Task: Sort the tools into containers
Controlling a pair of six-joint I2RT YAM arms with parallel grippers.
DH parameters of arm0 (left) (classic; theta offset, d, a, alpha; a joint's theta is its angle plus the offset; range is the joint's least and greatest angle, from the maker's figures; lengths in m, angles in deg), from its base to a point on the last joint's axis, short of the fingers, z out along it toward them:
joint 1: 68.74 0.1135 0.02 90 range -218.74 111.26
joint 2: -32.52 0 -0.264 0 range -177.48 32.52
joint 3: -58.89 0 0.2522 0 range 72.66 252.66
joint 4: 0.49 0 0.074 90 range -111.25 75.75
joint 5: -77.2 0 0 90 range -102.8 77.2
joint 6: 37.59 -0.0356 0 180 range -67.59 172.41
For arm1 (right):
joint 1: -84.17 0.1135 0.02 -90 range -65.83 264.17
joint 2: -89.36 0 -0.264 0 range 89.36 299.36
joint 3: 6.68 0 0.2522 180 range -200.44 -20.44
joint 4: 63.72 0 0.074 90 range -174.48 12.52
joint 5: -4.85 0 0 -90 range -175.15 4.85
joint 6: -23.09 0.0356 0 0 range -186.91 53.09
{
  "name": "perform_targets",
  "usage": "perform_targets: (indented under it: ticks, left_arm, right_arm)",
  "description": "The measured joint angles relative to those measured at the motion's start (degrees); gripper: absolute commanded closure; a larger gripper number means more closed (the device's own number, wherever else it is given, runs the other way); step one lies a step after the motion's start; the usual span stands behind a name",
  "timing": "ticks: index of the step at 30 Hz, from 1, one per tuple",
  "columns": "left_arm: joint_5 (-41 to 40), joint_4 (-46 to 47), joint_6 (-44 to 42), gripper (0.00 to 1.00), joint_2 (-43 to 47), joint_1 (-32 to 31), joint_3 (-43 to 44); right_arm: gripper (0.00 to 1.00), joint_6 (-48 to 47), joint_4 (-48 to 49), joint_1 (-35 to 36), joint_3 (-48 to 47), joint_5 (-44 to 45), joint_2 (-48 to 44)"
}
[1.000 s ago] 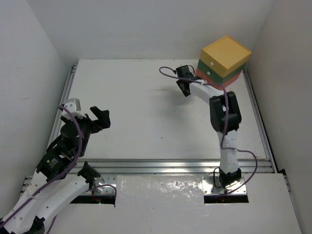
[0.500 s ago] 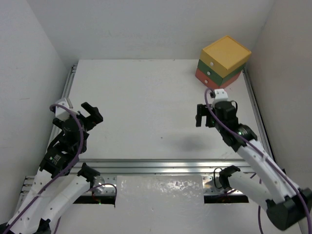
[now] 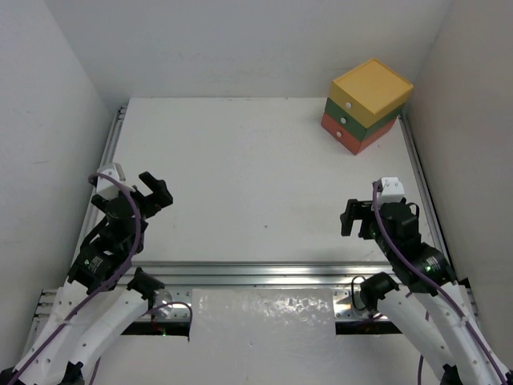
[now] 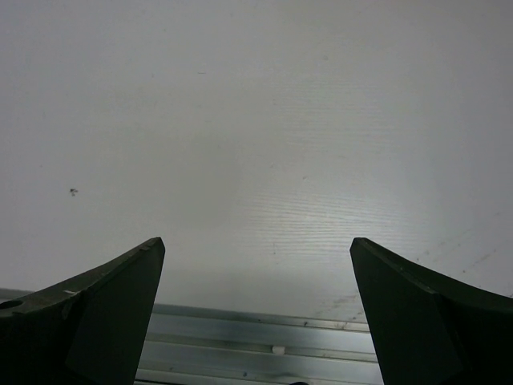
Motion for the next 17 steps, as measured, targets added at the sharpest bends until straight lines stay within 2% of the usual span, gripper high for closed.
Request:
perform_targets:
  ticks: [17]
  left_arm:
    - [2.80, 1.01, -1.07, 0.00, 1.25, 0.00, -0.90]
  right_arm:
    - [0.01, -0.28, -1.88, 0.00, 0.50, 0.44, -1.29]
